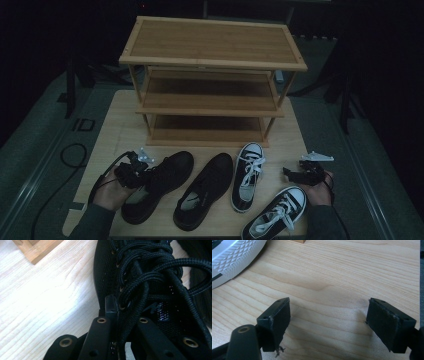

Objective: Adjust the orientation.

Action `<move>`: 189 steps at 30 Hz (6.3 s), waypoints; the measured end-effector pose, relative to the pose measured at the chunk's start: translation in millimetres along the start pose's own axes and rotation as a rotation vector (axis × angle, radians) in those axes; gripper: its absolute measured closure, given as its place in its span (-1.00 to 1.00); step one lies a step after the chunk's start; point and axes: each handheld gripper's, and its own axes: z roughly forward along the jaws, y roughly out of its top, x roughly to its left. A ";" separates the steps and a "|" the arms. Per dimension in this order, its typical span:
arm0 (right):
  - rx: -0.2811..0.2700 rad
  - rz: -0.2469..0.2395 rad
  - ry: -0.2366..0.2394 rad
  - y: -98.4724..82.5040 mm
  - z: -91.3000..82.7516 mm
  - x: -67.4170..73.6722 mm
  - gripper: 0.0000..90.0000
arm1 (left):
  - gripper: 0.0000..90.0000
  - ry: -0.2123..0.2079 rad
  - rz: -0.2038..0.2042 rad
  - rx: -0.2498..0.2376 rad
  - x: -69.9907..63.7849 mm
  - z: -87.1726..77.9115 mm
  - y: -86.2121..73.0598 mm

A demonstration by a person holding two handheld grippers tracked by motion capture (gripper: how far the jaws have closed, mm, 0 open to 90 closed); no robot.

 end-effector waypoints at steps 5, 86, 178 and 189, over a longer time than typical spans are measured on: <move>0.000 0.000 0.000 0.0 0.0 0.0 -0.57 | 0.97 -0.020 -0.026 -0.020 3.3 -0.3 -2.1; 0.000 -0.001 0.000 0.0 0.0 0.0 -0.58 | 0.33 -0.019 -0.140 -0.111 83.5 14.6 20.9; 0.001 -0.006 0.002 0.5 0.5 -0.3 -0.58 | 0.27 -0.172 0.070 -0.197 -11.1 -45.8 56.4; 0.001 -0.006 0.002 0.5 0.4 -0.3 -0.58 | 0.27 -0.203 0.099 -0.199 -22.3 -42.4 63.8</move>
